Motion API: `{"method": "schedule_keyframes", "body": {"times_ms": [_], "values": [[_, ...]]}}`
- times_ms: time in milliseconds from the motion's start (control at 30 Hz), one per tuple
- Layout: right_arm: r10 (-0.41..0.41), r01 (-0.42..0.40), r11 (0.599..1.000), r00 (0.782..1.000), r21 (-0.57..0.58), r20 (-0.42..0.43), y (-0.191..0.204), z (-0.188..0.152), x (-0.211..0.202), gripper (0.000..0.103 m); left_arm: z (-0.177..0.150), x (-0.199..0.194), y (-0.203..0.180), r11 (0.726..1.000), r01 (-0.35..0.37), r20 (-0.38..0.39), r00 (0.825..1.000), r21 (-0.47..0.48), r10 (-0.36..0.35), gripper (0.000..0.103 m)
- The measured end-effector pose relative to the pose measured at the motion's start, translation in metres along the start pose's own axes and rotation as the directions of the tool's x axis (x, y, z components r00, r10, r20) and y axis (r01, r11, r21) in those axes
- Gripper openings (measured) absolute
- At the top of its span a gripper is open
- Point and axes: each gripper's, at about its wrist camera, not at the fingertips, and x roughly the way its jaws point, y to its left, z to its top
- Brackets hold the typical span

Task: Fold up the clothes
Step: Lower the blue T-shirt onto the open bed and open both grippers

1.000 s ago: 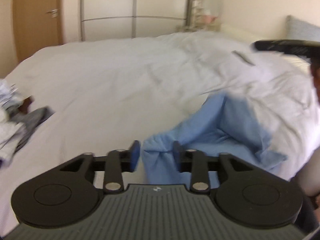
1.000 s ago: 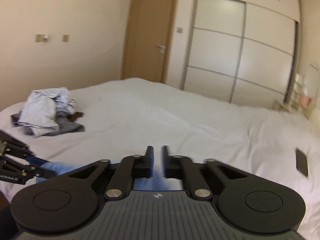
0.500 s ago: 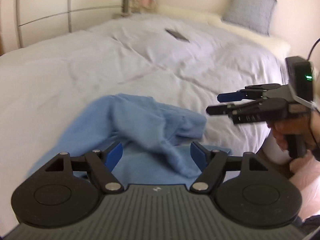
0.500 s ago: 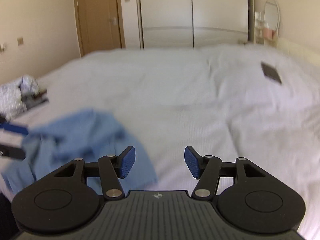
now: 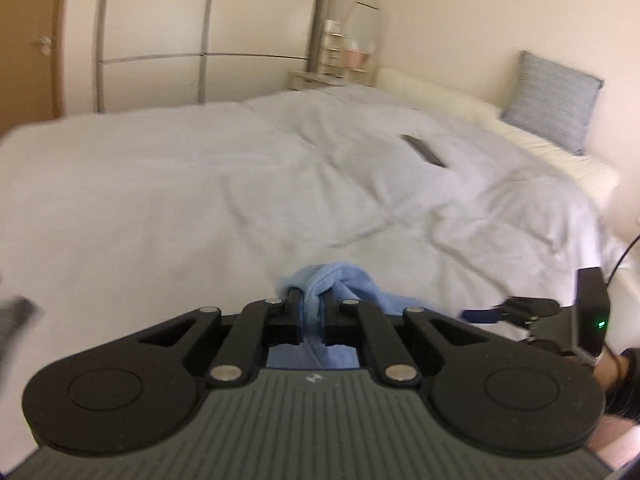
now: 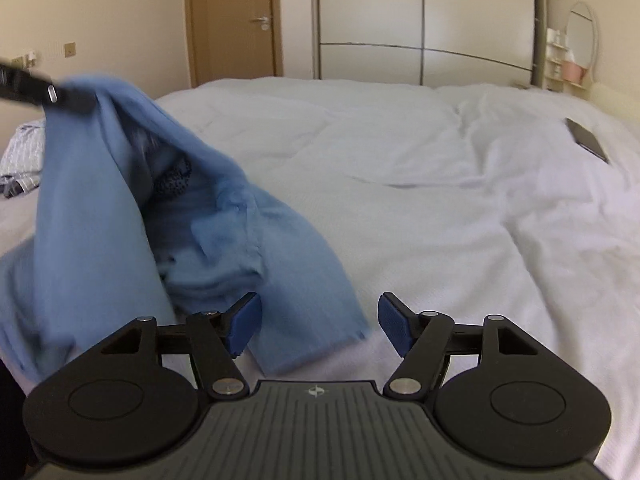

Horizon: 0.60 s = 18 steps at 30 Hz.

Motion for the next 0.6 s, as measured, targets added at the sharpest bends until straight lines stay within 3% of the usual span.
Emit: {"method": "schedule_keyframes", "body": {"times_ms": [67,100,133,233,300,433,600], "values": [[0.016,-0.016,1.000,1.000,-0.008,-0.002,0.007,0.006,0.009,0.066,0.003,-0.009,0.019,0.998,-0.048,-0.019,0.999,0.029,0.049,0.004],[0.010,-0.011,1.000,1.000,-0.020,-0.012,0.010,0.008,0.013,0.059,0.003,-0.014,0.028,0.997,-0.072,-0.030,0.997,0.038,0.073,0.004],[0.005,-0.006,0.999,1.000,-0.032,-0.022,0.014,0.009,0.018,0.045,0.004,-0.017,0.034,0.993,-0.101,-0.041,0.994,0.061,0.104,0.004],[-0.012,0.009,0.998,0.999,-0.069,-0.037,0.020,0.016,0.021,0.021,0.005,-0.024,0.044,0.972,-0.181,-0.054,0.980,0.152,0.191,0.004],[-0.037,0.033,0.993,0.999,-0.114,-0.028,0.020,0.026,0.012,0.012,0.006,-0.034,0.047,0.958,-0.205,-0.042,0.975,0.203,0.217,0.004],[-0.123,0.133,0.976,0.990,-0.172,0.070,0.012,0.060,-0.021,0.010,0.018,-0.025,0.031,0.926,-0.236,0.017,0.970,0.294,0.242,0.002],[-0.126,0.142,0.982,0.983,-0.124,0.131,-0.001,0.102,-0.044,0.010,0.019,0.009,0.019,0.895,-0.259,0.016,0.962,0.363,0.272,0.004]]}}
